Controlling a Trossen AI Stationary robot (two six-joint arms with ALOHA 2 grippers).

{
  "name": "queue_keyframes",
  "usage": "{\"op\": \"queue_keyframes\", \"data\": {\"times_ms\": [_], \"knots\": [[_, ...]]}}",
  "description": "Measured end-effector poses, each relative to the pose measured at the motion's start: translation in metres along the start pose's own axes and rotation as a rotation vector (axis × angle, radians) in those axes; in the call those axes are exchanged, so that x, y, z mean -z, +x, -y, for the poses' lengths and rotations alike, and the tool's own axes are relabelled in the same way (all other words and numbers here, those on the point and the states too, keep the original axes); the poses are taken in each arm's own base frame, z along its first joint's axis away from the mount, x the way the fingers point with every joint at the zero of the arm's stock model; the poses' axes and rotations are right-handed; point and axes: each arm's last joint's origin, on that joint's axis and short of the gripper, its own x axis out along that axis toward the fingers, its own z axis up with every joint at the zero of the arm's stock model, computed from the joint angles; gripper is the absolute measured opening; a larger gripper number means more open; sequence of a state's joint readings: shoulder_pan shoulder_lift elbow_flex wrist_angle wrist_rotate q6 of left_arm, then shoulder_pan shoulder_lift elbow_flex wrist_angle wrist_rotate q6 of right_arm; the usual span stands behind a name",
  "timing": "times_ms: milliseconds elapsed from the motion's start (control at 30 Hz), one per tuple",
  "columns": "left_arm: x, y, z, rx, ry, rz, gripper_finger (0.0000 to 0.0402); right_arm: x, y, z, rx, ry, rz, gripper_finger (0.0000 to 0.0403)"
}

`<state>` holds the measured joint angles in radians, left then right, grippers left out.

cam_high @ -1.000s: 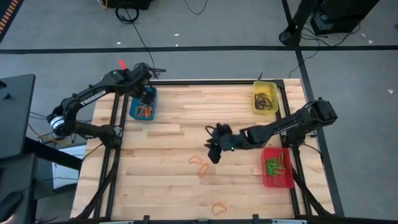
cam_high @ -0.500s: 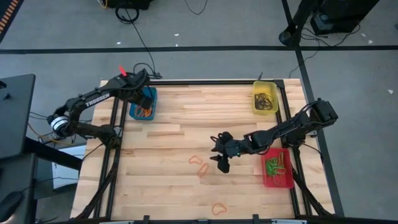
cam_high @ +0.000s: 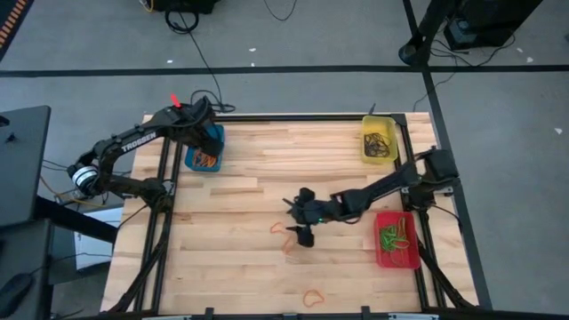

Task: Sort rubber bands into baskets
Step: Put the orange rubber band into the blue bin

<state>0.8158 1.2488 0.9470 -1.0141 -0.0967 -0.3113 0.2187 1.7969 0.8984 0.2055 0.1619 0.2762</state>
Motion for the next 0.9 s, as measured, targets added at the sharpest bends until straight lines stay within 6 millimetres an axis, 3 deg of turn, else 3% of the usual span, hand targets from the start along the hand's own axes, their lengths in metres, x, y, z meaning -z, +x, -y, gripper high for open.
{"op": "queue_keyframes", "data": {"times_ms": [200,400,533,667,833,900], "knots": [[0.006,-0.005,0.011,0.099,0.045,-0.050,0.0159,-0.011,0.030,0.000,-0.011,-0.083,-0.017,0.0258],[0.015,-0.005,0.019,0.044,0.105,-0.079,0.0150,0.005,0.056,0.001,-0.045,-0.154,-0.149,0.0228],[0.020,-0.007,0.029,0.126,0.166,-0.105,0.0147,0.009,0.061,-0.001,-0.035,-0.185,-0.185,0.0203],[0.021,-0.014,0.039,0.172,0.199,-0.100,0.0147,0.011,0.062,-0.002,-0.030,-0.185,-0.196,0.0145],[0.017,-0.035,0.055,0.229,0.281,-0.027,0.0147,0.005,0.053,-0.001,-0.039,-0.187,-0.193,0.0020],[0.016,-0.045,0.066,0.283,0.387,0.024,0.0147,0.002,0.048,0.002,-0.029,-0.172,-0.201,0.0013]]}}
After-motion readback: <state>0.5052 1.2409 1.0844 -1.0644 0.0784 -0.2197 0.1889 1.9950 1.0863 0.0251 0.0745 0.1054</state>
